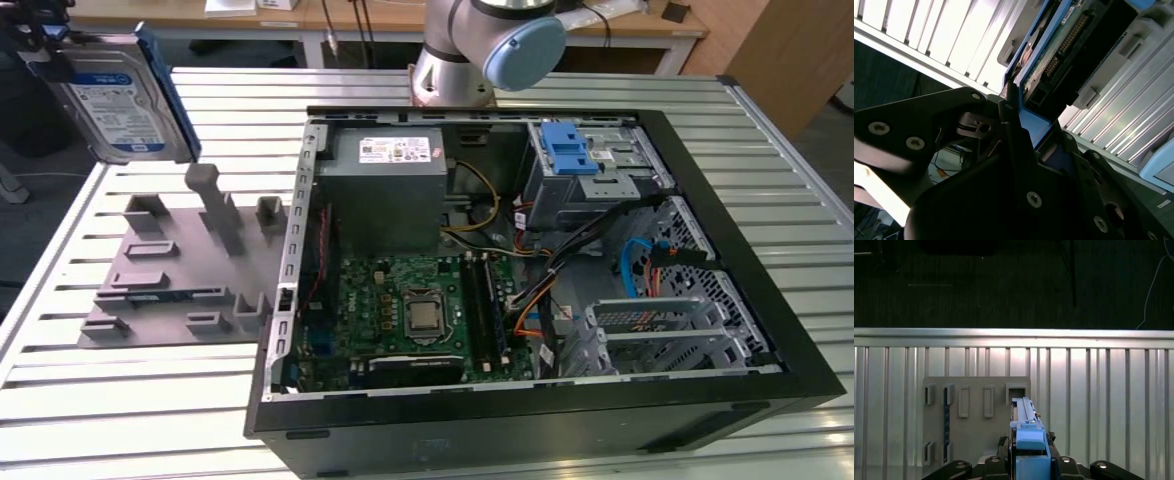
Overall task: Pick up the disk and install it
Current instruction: 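Pick up the disk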
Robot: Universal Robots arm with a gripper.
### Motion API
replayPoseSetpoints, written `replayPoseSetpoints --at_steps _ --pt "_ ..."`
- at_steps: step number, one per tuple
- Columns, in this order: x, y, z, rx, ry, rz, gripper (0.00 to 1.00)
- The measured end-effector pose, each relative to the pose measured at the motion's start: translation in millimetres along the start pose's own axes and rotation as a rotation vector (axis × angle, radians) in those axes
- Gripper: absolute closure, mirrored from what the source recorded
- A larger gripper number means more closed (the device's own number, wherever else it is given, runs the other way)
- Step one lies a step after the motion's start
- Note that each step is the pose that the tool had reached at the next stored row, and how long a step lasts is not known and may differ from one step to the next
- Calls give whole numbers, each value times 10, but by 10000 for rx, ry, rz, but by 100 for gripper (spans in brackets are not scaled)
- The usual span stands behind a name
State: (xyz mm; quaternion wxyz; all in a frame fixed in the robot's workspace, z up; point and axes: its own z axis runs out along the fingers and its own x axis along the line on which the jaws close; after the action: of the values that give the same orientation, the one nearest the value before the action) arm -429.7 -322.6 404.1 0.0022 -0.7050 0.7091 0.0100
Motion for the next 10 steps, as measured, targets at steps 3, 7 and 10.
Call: replayPoseSetpoints --at_steps 3,7,10 --pt "-1 1 -36 0 0 0 63" --pt "-2 1 -95 -1 0 0 63" --pt "-2 2 -138 -1 0 -1 63"
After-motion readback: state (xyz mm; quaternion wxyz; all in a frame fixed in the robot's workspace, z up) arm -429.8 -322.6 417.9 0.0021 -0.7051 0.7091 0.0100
